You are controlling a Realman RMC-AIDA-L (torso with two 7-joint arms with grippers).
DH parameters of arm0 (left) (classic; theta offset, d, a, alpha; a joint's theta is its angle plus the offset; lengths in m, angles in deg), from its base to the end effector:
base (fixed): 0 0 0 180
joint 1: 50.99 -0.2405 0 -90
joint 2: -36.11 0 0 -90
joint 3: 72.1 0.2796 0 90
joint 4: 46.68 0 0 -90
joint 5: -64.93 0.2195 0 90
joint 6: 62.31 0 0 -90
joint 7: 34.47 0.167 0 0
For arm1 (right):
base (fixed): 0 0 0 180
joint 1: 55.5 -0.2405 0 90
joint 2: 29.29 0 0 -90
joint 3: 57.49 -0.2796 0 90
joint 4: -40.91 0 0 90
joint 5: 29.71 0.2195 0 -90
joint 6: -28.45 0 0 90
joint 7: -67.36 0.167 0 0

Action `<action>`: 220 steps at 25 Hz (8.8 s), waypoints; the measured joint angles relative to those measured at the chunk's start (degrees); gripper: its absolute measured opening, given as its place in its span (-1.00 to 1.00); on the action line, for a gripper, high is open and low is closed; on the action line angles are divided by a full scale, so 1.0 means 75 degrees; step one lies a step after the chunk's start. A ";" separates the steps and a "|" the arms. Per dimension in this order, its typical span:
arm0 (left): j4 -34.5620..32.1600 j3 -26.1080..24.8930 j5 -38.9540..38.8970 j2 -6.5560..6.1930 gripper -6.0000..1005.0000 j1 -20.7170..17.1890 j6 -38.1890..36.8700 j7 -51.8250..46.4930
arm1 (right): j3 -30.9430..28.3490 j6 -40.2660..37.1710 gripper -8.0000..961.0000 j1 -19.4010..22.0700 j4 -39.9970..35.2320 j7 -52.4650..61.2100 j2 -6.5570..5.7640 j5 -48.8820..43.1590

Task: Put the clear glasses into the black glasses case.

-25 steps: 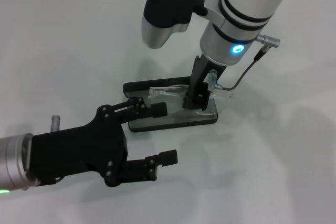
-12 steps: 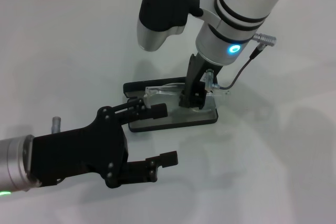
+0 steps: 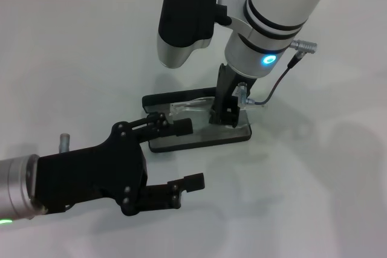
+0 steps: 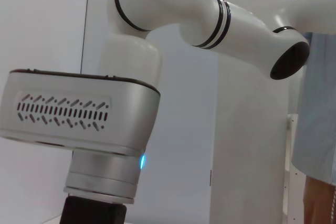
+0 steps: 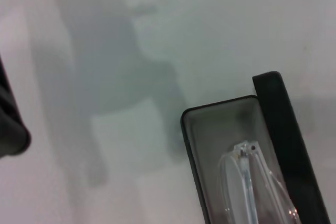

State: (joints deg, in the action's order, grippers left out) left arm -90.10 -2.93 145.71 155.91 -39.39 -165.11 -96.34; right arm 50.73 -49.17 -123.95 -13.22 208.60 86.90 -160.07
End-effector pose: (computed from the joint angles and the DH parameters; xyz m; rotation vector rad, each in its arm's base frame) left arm -0.2483 0.2471 -0.0412 -2.7498 -0.1925 -1.2356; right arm 0.0512 0.3989 -0.1333 -2.9176 0.0261 -0.7763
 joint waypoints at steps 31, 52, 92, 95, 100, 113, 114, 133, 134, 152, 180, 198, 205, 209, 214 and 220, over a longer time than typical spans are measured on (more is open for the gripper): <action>0.0000 0.0001 0.0011 0.0000 0.59 -0.0015 0.0009 0.0001 | 0.0572 0.0400 -0.77 0.0141 -0.0280 -0.0289 0.0000 0.0096; 0.0000 0.0001 0.0010 0.0000 0.57 -0.0015 0.0008 0.0012 | 0.0574 0.0462 -0.76 0.0232 -0.0283 -0.0294 0.0000 0.0120; 0.0000 -0.0827 -0.0994 -0.0013 0.54 0.0052 -0.0230 0.0134 | -0.3927 -0.0162 -0.68 0.6378 -0.2774 -0.5061 -0.0087 0.4604; 0.0001 -0.0831 -0.0997 -0.0009 0.53 0.0302 -0.0037 0.0009 | -0.4762 -0.1064 -0.67 0.6589 -0.1622 -0.6314 -0.0089 0.5852; 0.0000 -0.0802 -0.1013 0.0002 0.53 0.0814 0.0417 -0.0396 | -0.6091 -0.2069 -0.36 0.6547 0.0177 -0.6967 -0.0099 0.6249; 0.0785 -0.0750 -0.0709 0.0014 0.52 0.2101 0.1529 -0.0739 | -0.7181 -0.3090 0.51 0.6860 0.2060 -0.9410 -0.0094 0.6324; 0.0792 -0.0750 -0.0708 0.0018 0.52 0.2198 0.1753 -0.0830 | -0.7192 -0.3115 0.57 0.6860 0.2174 -0.9466 -0.0093 0.6327; 0.1477 -0.0405 -0.0814 0.0024 -0.27 0.2503 0.3568 -0.1682 | -0.7211 -0.3086 0.79 0.6733 0.3091 -1.0080 -0.0059 0.6423; 0.1530 -0.0375 -0.0813 0.0025 -0.35 0.2484 0.3638 -0.1651 | -0.7212 -0.3084 0.79 0.6710 0.3161 -1.0119 -0.0058 0.6431; 0.2321 0.0367 -0.0862 0.0060 -0.88 0.2511 0.4634 -0.1442 | -0.7168 -0.3031 0.79 0.6434 0.3653 -1.0200 -0.0062 0.6495; 0.2875 0.0644 -0.0914 0.0094 -0.81 0.2492 0.5023 -0.1430 | -0.7117 -0.3055 0.79 0.6350 0.3854 -1.0195 -0.0036 0.6495; 0.3195 0.0645 -0.0918 0.0094 -0.77 0.2380 0.4701 -0.1327 | -0.7118 -0.2997 0.79 0.6262 0.3922 -1.0196 -0.0035 0.6478; 0.3356 0.0645 -0.0923 0.0117 -0.75 0.2305 0.4679 -0.1172 | -0.7117 -0.2996 0.79 0.6252 0.4040 -1.0195 -0.0044 0.6484; 0.3515 0.0645 -0.0917 0.0128 -0.74 0.2256 0.4677 -0.1048 | -0.7118 -0.2996 0.79 0.6246 0.4041 -1.0195 -0.0047 0.6490; 0.3557 0.0645 -0.1054 0.0129 -0.73 0.2158 0.4595 -0.0961 | -0.7117 -0.2996 0.79 0.6244 0.4041 -1.0196 -0.0047 0.6495; 0.3399 0.0630 -0.1492 0.0066 -0.72 0.2151 0.3441 -0.0687 | -0.7117 -0.3026 0.80 0.6244 0.4041 -1.0195 -0.0047 0.6496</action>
State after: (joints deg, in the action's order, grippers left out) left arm -64.61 1.79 134.52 156.40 -23.26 -139.31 -101.49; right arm -2.65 -71.87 -77.13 17.09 132.14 86.55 -111.35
